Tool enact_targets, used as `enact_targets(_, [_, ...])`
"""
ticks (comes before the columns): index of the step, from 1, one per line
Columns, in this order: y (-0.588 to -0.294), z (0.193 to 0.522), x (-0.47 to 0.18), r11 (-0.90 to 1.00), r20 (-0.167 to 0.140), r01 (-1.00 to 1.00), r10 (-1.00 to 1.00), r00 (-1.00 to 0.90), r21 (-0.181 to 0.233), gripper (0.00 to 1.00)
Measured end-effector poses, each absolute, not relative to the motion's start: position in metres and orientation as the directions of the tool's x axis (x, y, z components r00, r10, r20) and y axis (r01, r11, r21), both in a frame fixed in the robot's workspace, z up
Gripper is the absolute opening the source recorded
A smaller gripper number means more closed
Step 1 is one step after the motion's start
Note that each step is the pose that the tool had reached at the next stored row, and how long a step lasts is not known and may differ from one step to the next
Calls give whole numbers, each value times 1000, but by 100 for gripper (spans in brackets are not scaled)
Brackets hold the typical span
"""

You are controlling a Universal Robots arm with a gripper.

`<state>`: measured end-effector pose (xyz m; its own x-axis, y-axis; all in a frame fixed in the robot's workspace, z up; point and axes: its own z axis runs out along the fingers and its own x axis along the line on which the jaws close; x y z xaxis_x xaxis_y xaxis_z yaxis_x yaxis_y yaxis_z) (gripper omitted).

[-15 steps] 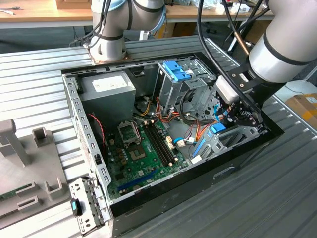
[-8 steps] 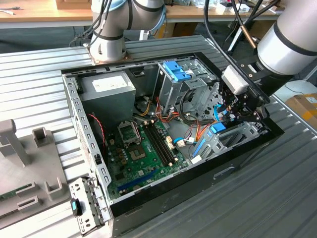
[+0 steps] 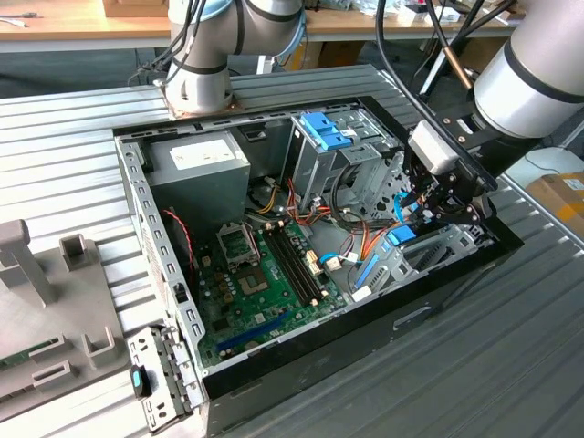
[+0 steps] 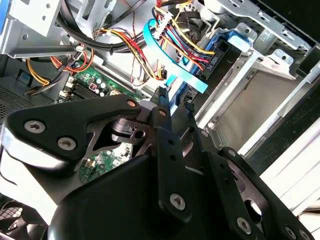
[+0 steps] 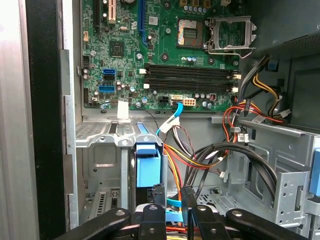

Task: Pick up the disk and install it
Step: 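Insert the second disk wire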

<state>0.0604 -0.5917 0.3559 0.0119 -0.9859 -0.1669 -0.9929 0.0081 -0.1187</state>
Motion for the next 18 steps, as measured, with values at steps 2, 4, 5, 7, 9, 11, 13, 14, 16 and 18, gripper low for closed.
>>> enact_targets(2, [-592,356,60,8,-167,-993,-986,12,-119,27])
enact_targets(4, [-592,356,60,8,-167,-993,-986,12,-119,27])
enact_targets(5, [-592,356,61,8,-167,-993,-986,12,-119,27])
enact_targets(7, [-590,356,62,8,-167,-993,-986,12,-119,27])
enact_targets(9, [-588,358,64,8,-166,-993,-986,12,-118,27])
enact_targets(11, [-586,361,66,8,-165,-993,-986,12,-118,27])
enact_targets(13, [-585,364,70,8,-165,-993,-986,12,-118,27])
enact_targets(14, [-584,364,79,8,-165,-993,-986,11,-117,27])
enact_targets(16, [-583,364,88,8,-164,-993,-986,11,-116,27])
enact_targets(18, [-583,366,89,8,-165,-993,-986,11,-115,27])
